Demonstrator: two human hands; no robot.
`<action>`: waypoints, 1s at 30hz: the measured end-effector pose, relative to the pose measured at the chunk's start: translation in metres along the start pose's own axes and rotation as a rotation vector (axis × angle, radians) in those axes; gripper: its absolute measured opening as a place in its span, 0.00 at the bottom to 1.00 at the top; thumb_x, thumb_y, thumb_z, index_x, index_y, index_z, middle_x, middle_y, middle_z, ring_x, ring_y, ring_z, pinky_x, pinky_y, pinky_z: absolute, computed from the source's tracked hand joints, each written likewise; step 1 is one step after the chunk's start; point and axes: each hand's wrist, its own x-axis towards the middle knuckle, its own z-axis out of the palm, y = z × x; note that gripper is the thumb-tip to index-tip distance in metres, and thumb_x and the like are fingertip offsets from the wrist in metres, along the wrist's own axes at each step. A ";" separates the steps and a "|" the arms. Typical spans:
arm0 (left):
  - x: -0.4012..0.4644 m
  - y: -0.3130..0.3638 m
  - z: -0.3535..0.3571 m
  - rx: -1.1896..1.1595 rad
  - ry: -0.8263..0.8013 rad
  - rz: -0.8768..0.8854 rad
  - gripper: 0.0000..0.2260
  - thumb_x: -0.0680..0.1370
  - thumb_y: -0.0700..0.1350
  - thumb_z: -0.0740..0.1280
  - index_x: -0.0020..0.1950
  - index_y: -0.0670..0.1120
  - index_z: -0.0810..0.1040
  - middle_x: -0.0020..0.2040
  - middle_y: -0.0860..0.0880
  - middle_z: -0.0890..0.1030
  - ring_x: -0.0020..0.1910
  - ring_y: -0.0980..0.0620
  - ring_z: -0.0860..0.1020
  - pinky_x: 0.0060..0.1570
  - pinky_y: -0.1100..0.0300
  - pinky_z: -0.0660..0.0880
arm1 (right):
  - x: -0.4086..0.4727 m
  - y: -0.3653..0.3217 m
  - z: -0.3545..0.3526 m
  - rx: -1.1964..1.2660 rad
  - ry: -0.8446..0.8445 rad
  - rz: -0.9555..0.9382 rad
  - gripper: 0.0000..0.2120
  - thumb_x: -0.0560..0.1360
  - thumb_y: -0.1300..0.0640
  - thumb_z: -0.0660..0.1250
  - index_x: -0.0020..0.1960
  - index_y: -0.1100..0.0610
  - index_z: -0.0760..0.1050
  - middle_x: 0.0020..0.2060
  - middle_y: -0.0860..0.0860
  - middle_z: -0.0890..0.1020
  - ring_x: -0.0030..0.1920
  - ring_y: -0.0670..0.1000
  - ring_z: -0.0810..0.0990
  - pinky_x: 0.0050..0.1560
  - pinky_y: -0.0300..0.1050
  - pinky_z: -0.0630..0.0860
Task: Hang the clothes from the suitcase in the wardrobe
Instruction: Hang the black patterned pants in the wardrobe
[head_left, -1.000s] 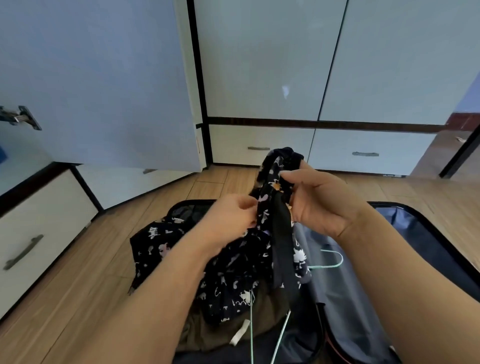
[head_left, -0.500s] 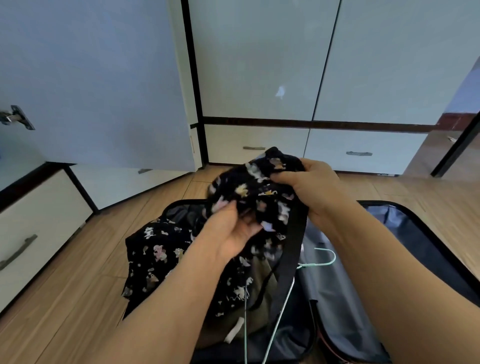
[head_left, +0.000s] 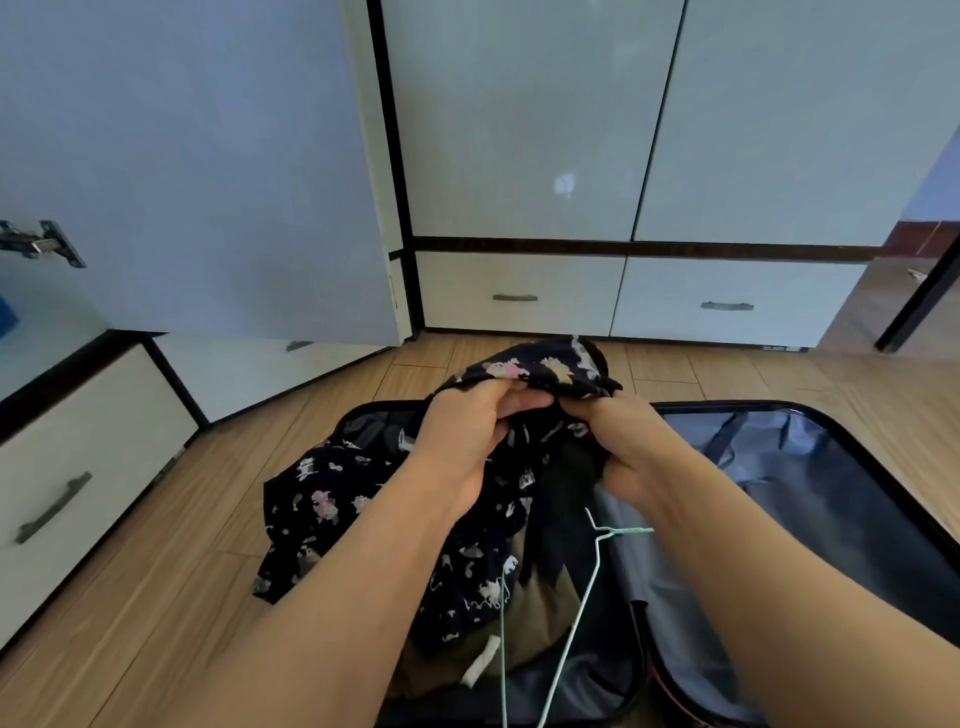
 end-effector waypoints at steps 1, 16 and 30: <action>0.001 -0.003 -0.002 0.039 0.002 0.004 0.10 0.80 0.41 0.61 0.42 0.44 0.79 0.39 0.48 0.85 0.48 0.51 0.82 0.55 0.54 0.74 | -0.002 -0.003 0.001 0.028 -0.002 0.015 0.08 0.78 0.67 0.61 0.52 0.62 0.78 0.42 0.59 0.83 0.38 0.55 0.84 0.34 0.47 0.81; 0.009 -0.018 -0.029 0.862 0.063 0.003 0.09 0.79 0.44 0.63 0.55 0.44 0.80 0.52 0.45 0.82 0.49 0.48 0.78 0.43 0.59 0.71 | -0.016 -0.030 -0.001 -0.100 -0.363 0.119 0.17 0.68 0.58 0.75 0.54 0.62 0.80 0.47 0.57 0.85 0.48 0.56 0.84 0.53 0.52 0.80; 0.005 0.023 -0.022 0.161 0.067 -0.176 0.09 0.81 0.46 0.62 0.51 0.44 0.79 0.43 0.45 0.83 0.41 0.48 0.81 0.38 0.57 0.76 | -0.011 0.010 0.002 -0.305 -0.278 0.193 0.34 0.60 0.46 0.81 0.61 0.57 0.75 0.51 0.57 0.84 0.51 0.59 0.83 0.55 0.59 0.79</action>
